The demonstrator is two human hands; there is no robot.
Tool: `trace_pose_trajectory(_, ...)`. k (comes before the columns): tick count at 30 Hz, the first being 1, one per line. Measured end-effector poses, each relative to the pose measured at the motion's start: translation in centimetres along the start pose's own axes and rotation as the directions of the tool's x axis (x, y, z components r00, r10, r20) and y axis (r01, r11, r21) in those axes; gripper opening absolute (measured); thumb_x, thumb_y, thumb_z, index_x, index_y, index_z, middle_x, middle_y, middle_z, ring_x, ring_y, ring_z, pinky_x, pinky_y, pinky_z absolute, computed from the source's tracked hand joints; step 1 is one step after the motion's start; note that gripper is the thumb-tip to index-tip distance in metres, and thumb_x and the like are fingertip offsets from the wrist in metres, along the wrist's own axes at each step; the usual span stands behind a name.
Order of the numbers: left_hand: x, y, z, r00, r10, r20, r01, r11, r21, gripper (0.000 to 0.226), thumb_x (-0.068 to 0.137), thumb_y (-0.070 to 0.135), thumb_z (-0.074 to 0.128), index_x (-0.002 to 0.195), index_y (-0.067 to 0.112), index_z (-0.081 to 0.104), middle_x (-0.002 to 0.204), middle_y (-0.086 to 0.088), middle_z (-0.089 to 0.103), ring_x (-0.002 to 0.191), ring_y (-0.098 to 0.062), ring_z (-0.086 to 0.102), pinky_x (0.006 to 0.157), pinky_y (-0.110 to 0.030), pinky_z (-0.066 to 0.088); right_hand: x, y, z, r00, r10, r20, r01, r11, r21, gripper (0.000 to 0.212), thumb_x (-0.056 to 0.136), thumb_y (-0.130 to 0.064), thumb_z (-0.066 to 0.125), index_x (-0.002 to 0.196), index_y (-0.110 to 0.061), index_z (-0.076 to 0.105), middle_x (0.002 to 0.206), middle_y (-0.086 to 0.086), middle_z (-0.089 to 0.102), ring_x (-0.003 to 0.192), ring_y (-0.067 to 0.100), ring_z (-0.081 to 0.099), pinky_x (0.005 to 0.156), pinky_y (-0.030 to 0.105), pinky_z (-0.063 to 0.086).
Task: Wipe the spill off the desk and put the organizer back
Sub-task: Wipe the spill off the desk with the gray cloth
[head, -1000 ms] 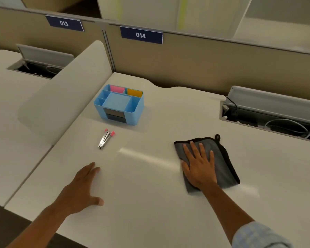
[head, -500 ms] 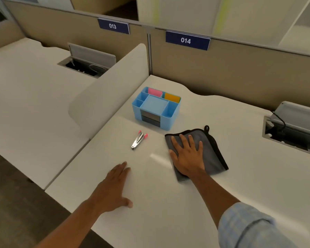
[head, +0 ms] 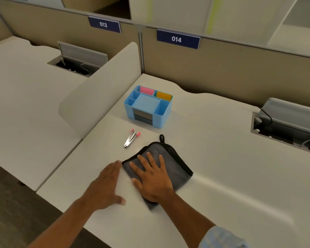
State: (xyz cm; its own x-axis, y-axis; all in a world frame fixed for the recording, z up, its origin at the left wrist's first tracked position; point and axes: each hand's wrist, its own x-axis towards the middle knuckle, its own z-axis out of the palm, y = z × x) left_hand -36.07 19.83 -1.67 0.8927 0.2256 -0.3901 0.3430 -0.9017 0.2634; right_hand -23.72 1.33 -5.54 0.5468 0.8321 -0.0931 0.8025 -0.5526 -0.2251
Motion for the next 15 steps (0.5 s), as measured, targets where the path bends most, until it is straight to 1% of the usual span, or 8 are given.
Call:
trace_pose_trajectory(4,-0.1,0.0,-0.1,1.0,0.014,0.001,-0.014,1.0,-0.001,0.144,0.071,0.068,0.079,0.158,0.02,-0.025,0.172,0.003,-0.017,0.16,-0.018,-0.009,0.126,-0.037,0.023,-3.8,0.9,0.5,0.994,-0.106,-0.004,0.106,0.994,-0.006,0.058,0.103,-0.063,0.021,0.158,-0.047,0.018,0.171,-0.003,0.018,0.159,0.028,0.001,0.123,0.063,-0.005)
trace_pose_trajectory(8,-0.2,0.0,-0.3,1.0,0.026,0.007,-0.026,1.0,-0.013,0.144,0.07,0.069,0.078,0.158,0.019,-0.025,0.172,0.004,-0.017,0.16,-0.018,-0.009,0.126,-0.039,0.025,-7.6,3.7,0.4,0.989,-0.146,0.01,0.146,0.989,-0.027,0.056,0.103,-0.061,0.026,0.158,-0.049,0.019,0.17,-0.008,0.019,0.159,0.024,0.002,0.123,0.063,-0.001)
trace_pose_trajectory(11,-0.4,0.2,-0.5,1.0,0.024,0.004,-0.024,1.0,-0.02,0.144,0.068,0.07,0.079,0.159,0.021,-0.022,0.172,0.006,-0.015,0.16,-0.016,-0.007,0.125,-0.04,0.03,-10.1,6.7,0.1,0.995,-0.103,0.015,0.103,0.994,-0.041,0.057,0.103,-0.063,0.026,0.158,-0.05,0.017,0.17,-0.011,0.018,0.159,0.022,0.002,0.123,0.063,0.003)
trace_pose_trajectory(13,-0.5,0.4,-0.7,1.0,0.016,-0.011,-0.016,1.0,-0.022,0.145,0.066,0.07,0.08,0.16,0.022,-0.019,0.172,0.008,-0.014,0.16,-0.014,-0.005,0.124,-0.04,0.032,-11.6,9.3,-0.6,0.999,-0.033,0.011,0.033,0.998,-0.055,0.058,0.103,-0.066,0.023,0.158,-0.051,0.014,0.17,-0.012,0.016,0.159,0.021,0.0,0.124,0.062,0.003)
trace_pose_trajectory(15,-0.6,0.7,-0.9,1.0,0.004,-0.017,-0.005,1.0,-0.021,0.146,0.065,0.069,0.082,0.161,0.022,-0.018,0.172,0.009,-0.013,0.159,-0.012,-0.004,0.124,-0.039,0.032,-13.0,12.2,-1.6,0.997,0.071,-0.003,-0.071,0.996,-0.059,0.059,0.102,-0.067,0.021,0.159,-0.051,0.011,0.171,-0.013,0.014,0.159,0.019,-0.001,0.124,0.06,0.002)
